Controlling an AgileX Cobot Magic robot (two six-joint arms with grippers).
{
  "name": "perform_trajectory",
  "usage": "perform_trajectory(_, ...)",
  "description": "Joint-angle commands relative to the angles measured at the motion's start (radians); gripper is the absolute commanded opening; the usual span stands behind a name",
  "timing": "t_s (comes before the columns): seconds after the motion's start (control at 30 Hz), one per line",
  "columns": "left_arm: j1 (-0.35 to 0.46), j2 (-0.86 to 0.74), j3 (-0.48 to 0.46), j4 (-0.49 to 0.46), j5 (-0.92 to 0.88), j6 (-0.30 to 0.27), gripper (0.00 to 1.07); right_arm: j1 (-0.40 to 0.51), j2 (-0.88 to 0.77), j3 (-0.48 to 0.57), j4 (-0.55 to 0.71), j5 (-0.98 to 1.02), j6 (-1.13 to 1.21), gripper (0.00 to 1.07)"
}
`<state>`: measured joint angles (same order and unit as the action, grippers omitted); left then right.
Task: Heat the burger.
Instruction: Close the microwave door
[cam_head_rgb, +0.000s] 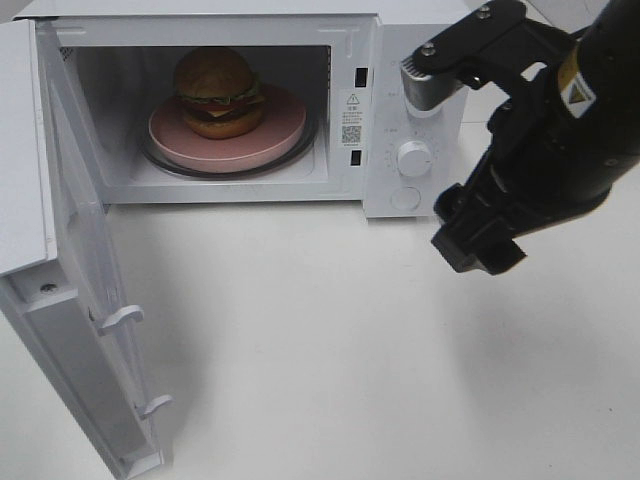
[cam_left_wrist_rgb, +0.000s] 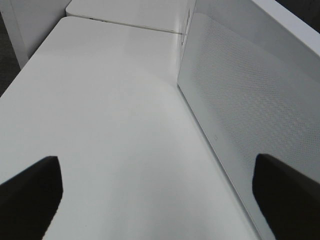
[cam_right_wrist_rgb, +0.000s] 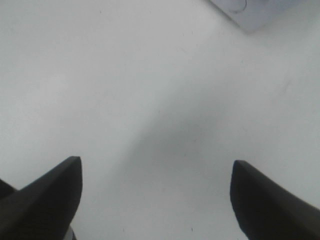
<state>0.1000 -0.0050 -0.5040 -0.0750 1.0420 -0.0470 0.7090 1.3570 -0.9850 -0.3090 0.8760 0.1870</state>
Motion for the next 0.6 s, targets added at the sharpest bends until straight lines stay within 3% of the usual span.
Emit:
perform_trajectory(0.03, 0.003, -0.021, 0.002, -0.002, -0.01, 0.0, 0.98, 0.002, -0.05, 0.009, 0.008, 0.135, 0.008, 0.76)
perform_trajectory(0.6, 0.003, -0.021, 0.002, -0.002, -0.01, 0.0, 0.98, 0.002, -0.288, 0.009, 0.081, 0.298, 0.005, 0.76)
